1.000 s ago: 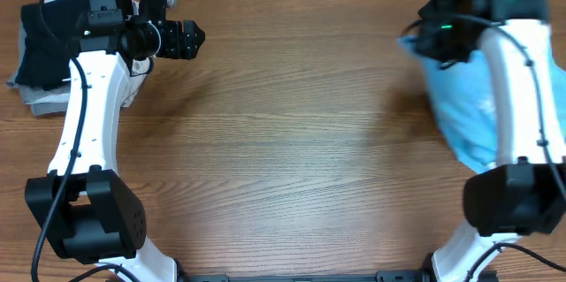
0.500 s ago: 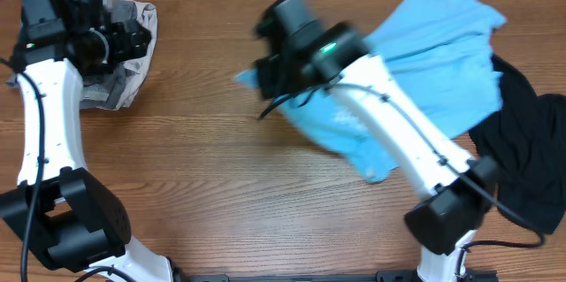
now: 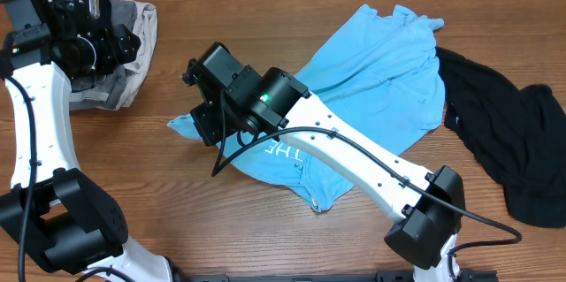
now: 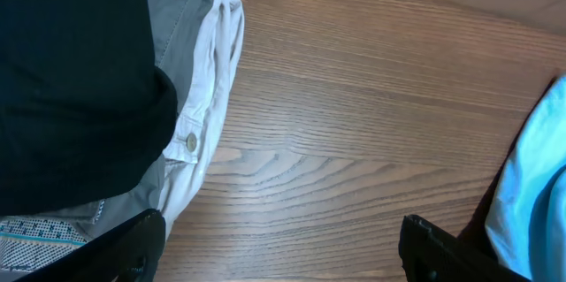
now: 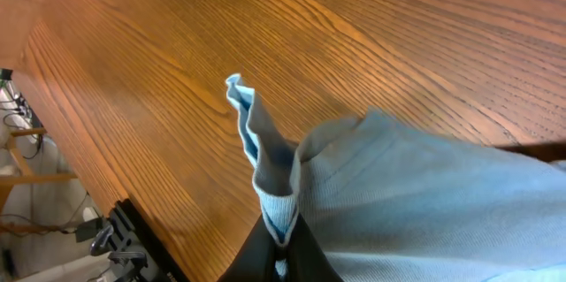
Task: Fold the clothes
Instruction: 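Drag the light-blue T-shirt with the right gripper toward table center, then grasp the T-shirt's other edge with the left gripper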
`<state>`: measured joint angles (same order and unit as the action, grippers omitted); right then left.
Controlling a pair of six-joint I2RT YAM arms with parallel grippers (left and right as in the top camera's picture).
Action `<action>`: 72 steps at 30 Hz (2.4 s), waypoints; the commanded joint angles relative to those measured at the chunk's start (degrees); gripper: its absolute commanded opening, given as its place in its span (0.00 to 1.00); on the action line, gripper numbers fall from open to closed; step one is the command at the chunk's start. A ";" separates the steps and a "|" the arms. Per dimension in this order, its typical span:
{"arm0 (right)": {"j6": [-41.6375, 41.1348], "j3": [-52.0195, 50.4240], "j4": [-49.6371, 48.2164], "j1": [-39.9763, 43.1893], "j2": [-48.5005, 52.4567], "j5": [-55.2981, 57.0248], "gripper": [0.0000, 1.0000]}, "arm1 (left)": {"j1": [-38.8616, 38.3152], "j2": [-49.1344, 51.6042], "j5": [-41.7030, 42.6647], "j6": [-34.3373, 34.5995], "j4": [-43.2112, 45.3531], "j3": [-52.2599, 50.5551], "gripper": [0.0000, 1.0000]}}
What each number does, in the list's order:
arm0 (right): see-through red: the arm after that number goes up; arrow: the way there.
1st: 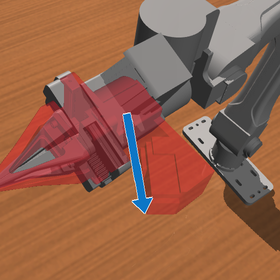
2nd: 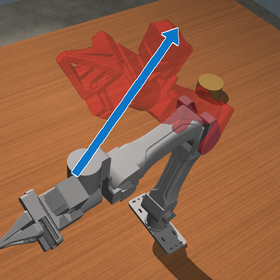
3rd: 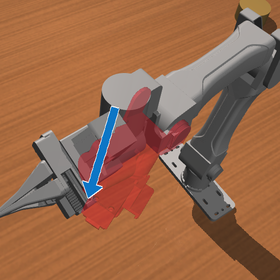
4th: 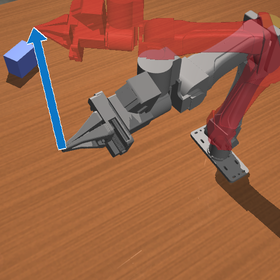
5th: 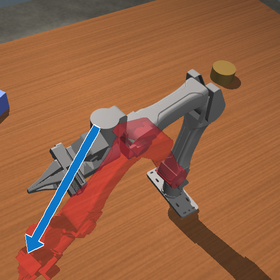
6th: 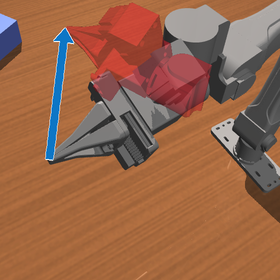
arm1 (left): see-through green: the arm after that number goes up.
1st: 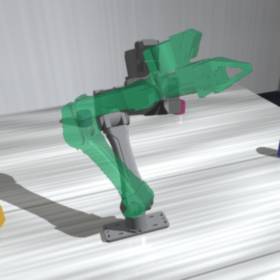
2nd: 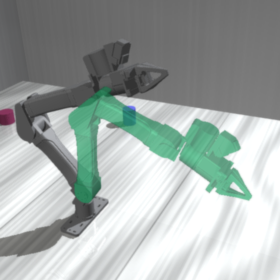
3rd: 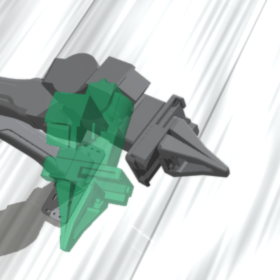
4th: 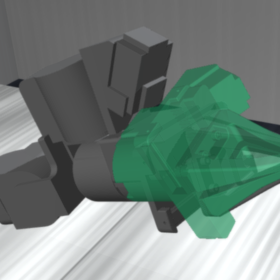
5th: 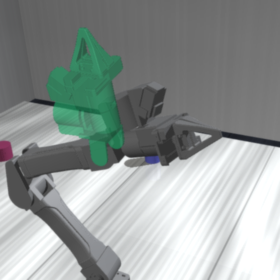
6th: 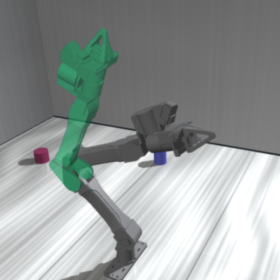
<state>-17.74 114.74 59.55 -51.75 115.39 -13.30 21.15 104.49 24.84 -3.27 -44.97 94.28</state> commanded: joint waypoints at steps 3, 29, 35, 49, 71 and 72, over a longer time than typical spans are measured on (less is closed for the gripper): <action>-0.50 0.85 -0.42 0.74 -0.79 -0.37 0.04 | 0.20 0.39 0.09 0.24 0.02 1.46 0.87; 0.15 6.23 14.12 58.18 -23.76 4.22 0.04 | -27.74 0.42 2.29 -7.06 -0.83 1.46 0.84; 0.13 5.95 14.58 60.87 -23.71 4.22 0.04 | -40.13 1.20 2.19 -5.55 3.17 1.46 0.81; 0.13 5.57 14.56 60.87 -23.71 4.22 0.04 | -55.58 14.16 4.07 27.36 21.86 1.46 0.77; 0.20 5.57 15.87 60.87 -23.71 4.28 0.04 | -61.61 28.35 9.94 38.21 37.51 5.75 0.72; 0.46 5.57 15.87 60.87 -23.71 4.28 0.04 | -61.75 28.74 10.99 38.21 37.38 6.19 0.71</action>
<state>-17.93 120.33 75.79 8.97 92.33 -8.82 -39.88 130.98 33.30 34.41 -7.66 97.73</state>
